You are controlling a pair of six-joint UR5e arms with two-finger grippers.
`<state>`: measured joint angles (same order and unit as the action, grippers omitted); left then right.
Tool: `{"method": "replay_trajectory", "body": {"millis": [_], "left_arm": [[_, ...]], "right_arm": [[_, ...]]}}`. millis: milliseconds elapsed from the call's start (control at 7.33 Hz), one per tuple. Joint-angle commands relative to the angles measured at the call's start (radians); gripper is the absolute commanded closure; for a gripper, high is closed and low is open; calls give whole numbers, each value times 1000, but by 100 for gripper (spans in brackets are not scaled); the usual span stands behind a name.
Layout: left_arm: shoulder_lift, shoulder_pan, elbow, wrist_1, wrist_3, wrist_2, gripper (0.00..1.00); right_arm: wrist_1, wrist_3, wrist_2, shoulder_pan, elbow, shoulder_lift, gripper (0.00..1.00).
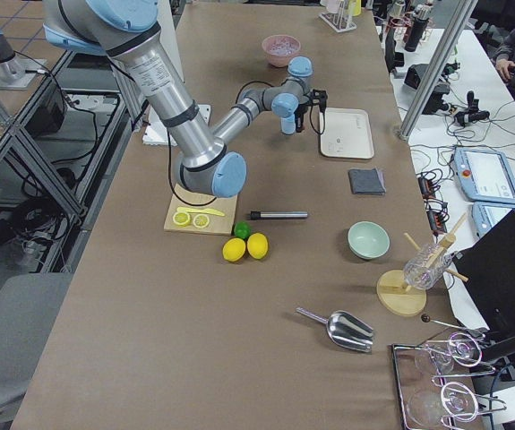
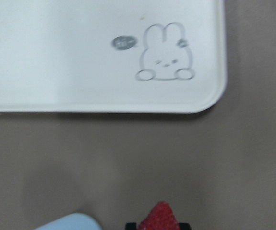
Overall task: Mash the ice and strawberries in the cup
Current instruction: 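Carry the strawberry with the right gripper over the blue cup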
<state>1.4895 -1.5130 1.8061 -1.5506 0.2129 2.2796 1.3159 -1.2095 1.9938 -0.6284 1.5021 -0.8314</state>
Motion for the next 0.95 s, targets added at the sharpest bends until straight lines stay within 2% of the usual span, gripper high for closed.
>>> {"method": "replay_trajectory", "body": {"millis": [0,273,409,545,818], "left_arm": [[0,2,-1,-2,2,0,1],[0,2,1,-2,3,1,1],[0,2,2,-2,3,1,1],[0,2,1,-3,3,1,1],[0,2,1,-2,2,0,1]], "right_arm": [[127,-71,-24,47,1,113,100],[137,-67,-30,47,1,110,100],[135,-73,-30,47,1,110,26],[137,-71,-35,49,9,109,1],[143,-56,-18,39,10,107,1]]}}
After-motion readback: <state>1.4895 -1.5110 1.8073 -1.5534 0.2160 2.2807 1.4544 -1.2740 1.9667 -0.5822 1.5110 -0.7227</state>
